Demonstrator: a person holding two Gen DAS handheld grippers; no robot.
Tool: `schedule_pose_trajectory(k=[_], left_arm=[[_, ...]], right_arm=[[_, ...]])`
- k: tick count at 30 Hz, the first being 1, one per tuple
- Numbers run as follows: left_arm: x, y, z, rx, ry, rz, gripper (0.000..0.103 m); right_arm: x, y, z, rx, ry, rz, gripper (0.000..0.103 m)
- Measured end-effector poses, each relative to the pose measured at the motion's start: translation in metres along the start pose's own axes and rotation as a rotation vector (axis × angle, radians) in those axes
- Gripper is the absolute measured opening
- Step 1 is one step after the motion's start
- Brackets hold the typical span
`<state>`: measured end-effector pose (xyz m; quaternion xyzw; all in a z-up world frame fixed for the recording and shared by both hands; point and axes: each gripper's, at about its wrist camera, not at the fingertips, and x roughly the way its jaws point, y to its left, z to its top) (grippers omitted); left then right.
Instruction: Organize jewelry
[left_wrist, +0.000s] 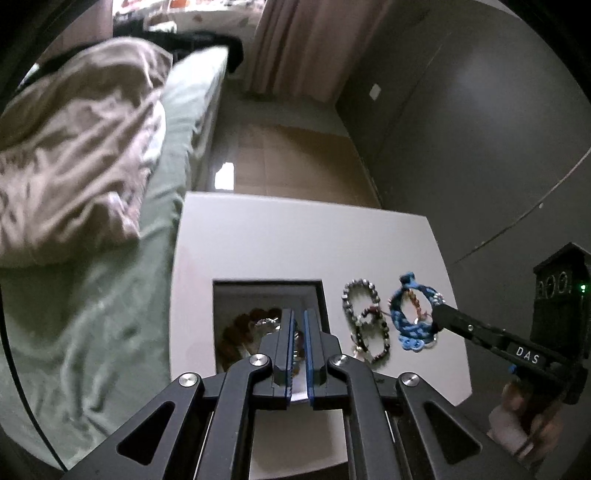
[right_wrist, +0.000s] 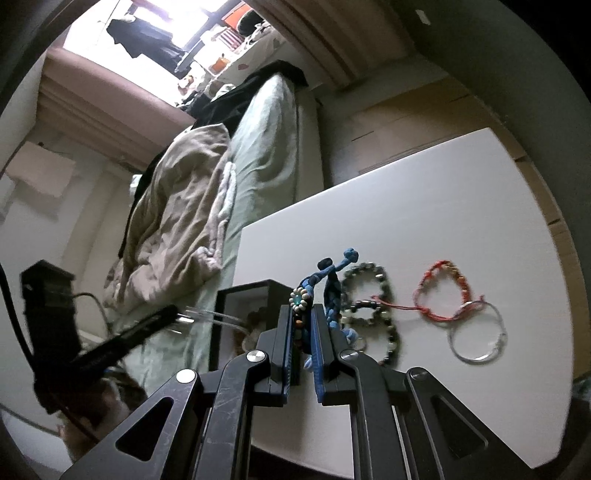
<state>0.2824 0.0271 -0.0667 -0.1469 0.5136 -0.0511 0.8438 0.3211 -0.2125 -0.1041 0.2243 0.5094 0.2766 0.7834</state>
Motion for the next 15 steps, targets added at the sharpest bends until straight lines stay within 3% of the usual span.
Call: schedule_pose_trajectory(k=[2, 4, 6, 8, 15], left_arm=[[0.002, 0.004, -0.001, -0.015, 0.011, -0.005, 0.006], [-0.001, 0.009, -0.001, -0.029, 0.012, 0.007, 0.019], [-0.007, 0.016, -0.001, -0.049, -0.005, 0.021, 0.056], [-0.018, 0.024, -0.003, -0.068, -0.048, 0.031, 0.071], [-0.042, 0.046, -0.006, -0.113, -0.085, 0.061, 0.072]], right_arm=[[0.006, 0.007, -0.001, -0.005, 0.009, 0.017, 0.011], [0.011, 0.012, -0.002, -0.013, 0.018, 0.031, 0.011], [0.017, 0.019, -0.003, -0.022, 0.027, 0.050, 0.011], [0.024, 0.027, -0.005, -0.031, 0.039, 0.071, 0.011], [0.045, 0.048, -0.013, -0.053, 0.079, 0.141, 0.011]])
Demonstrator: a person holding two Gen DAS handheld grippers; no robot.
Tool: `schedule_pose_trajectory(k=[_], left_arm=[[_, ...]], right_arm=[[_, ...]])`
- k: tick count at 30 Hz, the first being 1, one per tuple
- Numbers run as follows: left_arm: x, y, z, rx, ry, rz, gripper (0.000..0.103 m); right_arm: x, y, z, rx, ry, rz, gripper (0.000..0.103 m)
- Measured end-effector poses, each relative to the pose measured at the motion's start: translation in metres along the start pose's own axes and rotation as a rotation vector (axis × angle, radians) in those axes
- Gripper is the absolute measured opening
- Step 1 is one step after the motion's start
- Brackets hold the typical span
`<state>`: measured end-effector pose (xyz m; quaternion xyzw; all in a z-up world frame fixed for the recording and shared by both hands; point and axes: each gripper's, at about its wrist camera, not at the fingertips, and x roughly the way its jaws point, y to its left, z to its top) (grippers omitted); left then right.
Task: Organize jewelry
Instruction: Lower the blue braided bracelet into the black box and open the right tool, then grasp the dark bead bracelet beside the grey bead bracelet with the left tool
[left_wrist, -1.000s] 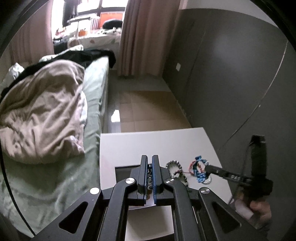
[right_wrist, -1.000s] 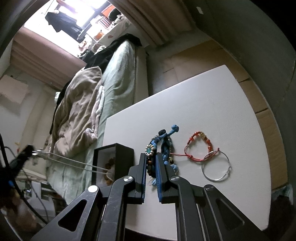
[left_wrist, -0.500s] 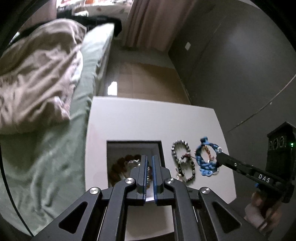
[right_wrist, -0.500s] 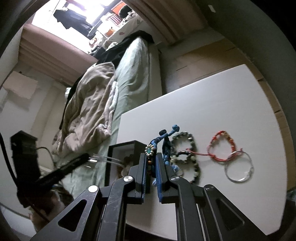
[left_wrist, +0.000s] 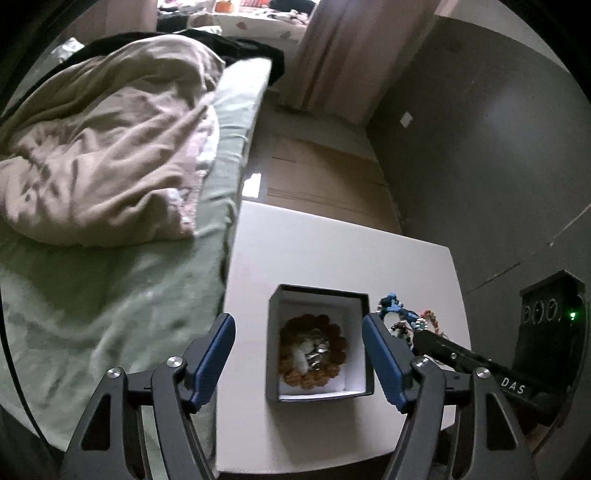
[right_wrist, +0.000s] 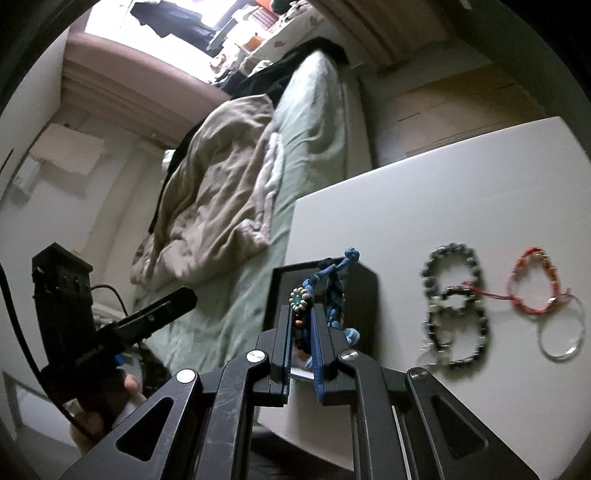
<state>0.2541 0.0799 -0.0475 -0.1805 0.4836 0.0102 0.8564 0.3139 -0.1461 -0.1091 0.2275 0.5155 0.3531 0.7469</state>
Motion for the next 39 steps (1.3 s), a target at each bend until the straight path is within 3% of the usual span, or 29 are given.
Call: schedule_pose_trajectory(k=[6, 8, 9, 10, 13, 20, 34, 39], left_arm=[[-0.014, 0.008, 0.000, -0.018, -0.020, 0.012, 0.072], [-0.018, 0.011, -0.001, -0.025, -0.027, 0.014, 0.072], [-0.020, 0.012, -0.001, -0.026, -0.029, 0.015, 0.072], [-0.023, 0.012, -0.002, -0.028, -0.032, 0.016, 0.072], [-0.027, 0.012, -0.003, -0.025, -0.039, 0.016, 0.072], [-0.027, 0.001, -0.007, -0.011, -0.040, 0.005, 0.072], [0.020, -0.077, -0.014, 0.122, 0.034, -0.028, 0.072], [0.045, -0.103, -0.018, 0.171, 0.089, -0.045, 0.058]], right_arm=[[0.020, 0.012, -0.001, -0.003, 0.019, 0.084, 0.012], [0.032, 0.015, -0.002, -0.007, 0.042, 0.070, 0.028], [0.036, 0.013, -0.002, 0.001, 0.055, 0.060, 0.051], [0.038, 0.010, -0.002, 0.010, 0.057, 0.050, 0.060], [0.033, 0.001, -0.002, 0.031, 0.033, -0.007, 0.060], [-0.012, -0.019, 0.005, 0.049, -0.038, -0.040, 0.061], [-0.076, -0.080, 0.014, 0.199, -0.092, -0.138, 0.060], [-0.086, -0.094, 0.012, 0.236, -0.093, -0.154, 0.060]])
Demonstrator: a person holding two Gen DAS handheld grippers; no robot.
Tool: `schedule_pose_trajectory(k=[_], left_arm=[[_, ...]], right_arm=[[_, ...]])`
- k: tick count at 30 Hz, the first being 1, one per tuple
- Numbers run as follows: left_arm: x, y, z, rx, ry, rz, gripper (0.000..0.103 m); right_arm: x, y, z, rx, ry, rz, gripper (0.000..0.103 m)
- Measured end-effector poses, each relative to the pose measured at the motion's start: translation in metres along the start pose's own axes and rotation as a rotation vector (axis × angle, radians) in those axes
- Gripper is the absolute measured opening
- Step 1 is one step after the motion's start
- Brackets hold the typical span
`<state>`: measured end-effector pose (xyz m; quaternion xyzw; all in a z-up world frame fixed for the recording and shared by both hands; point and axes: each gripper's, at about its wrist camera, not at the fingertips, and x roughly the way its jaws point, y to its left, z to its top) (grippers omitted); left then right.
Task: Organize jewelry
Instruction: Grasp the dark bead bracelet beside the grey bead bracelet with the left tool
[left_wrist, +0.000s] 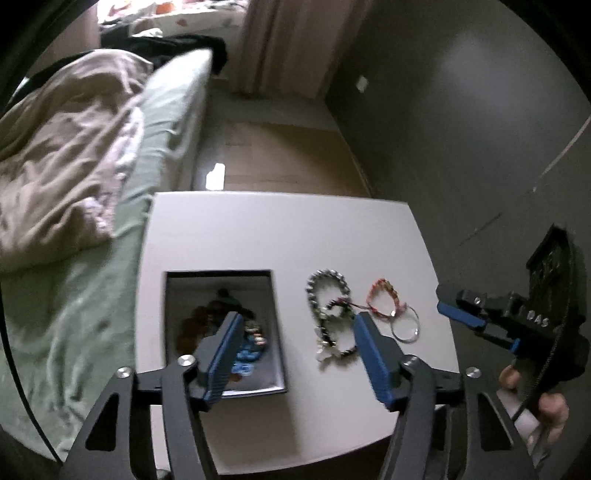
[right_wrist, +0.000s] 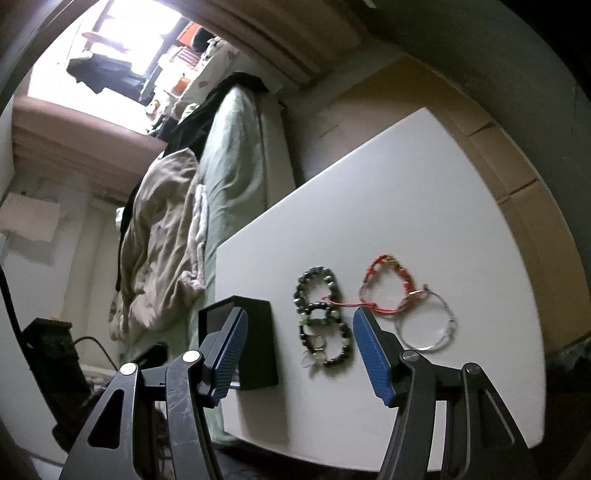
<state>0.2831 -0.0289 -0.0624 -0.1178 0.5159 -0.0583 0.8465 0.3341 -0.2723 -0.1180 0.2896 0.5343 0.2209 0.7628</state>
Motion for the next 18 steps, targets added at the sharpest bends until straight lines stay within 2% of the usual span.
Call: schedule_pose_trajectory(k=[3, 8, 11, 16, 18], left_arm=[[0.017, -0.015, 0.002, 0.028, 0.034, -0.006, 0.049], [0.037, -0.032, 0.005, 0.063, 0.070, -0.015, 0.046], [0.049, -0.040, 0.007, 0.075, 0.100, -0.016, 0.037], [0.071, -0.048, 0.008, 0.085, 0.148, -0.009, 0.031], [0.079, -0.051, 0.008, 0.091, 0.173, -0.004, 0.024]], right_arm=[[-0.006, -0.006, 0.001, 0.010, -0.005, 0.003, 0.060], [-0.015, -0.016, 0.002, 0.021, -0.015, -0.008, 0.060], [-0.018, -0.023, 0.003, 0.031, -0.017, -0.019, 0.060], [-0.022, -0.035, 0.005, 0.054, -0.015, -0.042, 0.060], [-0.023, -0.040, 0.006, 0.068, -0.016, -0.051, 0.060]])
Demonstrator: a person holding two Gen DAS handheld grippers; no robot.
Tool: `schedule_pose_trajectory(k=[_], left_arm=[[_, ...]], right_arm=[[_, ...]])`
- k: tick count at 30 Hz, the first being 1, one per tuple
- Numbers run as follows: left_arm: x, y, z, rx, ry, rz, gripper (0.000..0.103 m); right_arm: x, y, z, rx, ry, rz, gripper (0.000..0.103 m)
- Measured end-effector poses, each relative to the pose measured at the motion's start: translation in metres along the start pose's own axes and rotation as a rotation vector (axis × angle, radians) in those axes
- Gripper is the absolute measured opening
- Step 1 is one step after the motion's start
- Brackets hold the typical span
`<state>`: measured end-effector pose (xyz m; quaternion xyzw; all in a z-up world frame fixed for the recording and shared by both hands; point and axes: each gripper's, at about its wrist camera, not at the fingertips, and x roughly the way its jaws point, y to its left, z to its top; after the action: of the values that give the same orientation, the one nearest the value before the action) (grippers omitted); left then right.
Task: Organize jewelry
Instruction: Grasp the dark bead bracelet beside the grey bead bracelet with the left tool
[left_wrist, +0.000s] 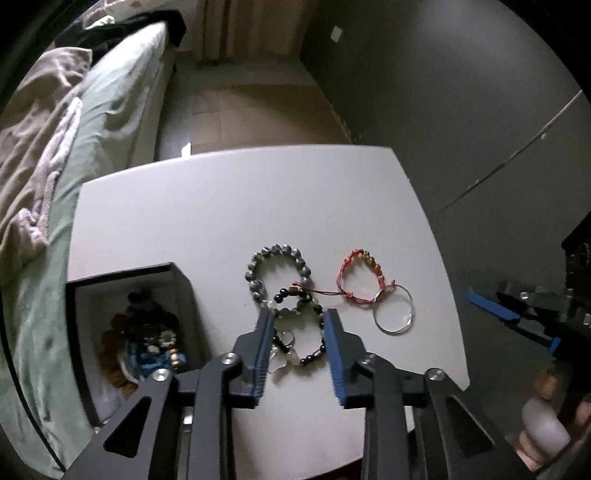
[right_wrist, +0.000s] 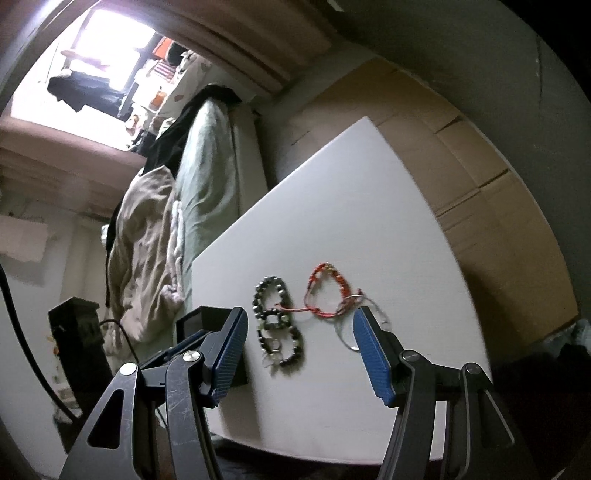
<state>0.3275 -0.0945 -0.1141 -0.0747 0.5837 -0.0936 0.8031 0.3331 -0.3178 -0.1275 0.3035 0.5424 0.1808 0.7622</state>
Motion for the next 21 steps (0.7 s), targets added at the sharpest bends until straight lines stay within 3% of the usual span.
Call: schedule_pose_trajectory(k=[17, 21], left_arm=[[0.061, -0.004, 0.005, 0.054, 0.142, 0.174, 0.023], [0.066, 0.000, 0.004, 0.023, 0.154, 0.127, 0.008]], right_arm=[[-0.002, -0.008, 0.002, 0.017, -0.007, 0.000, 0.060], [0.001, -0.006, 0.002, 0.013, -0.004, -0.007, 0.060]])
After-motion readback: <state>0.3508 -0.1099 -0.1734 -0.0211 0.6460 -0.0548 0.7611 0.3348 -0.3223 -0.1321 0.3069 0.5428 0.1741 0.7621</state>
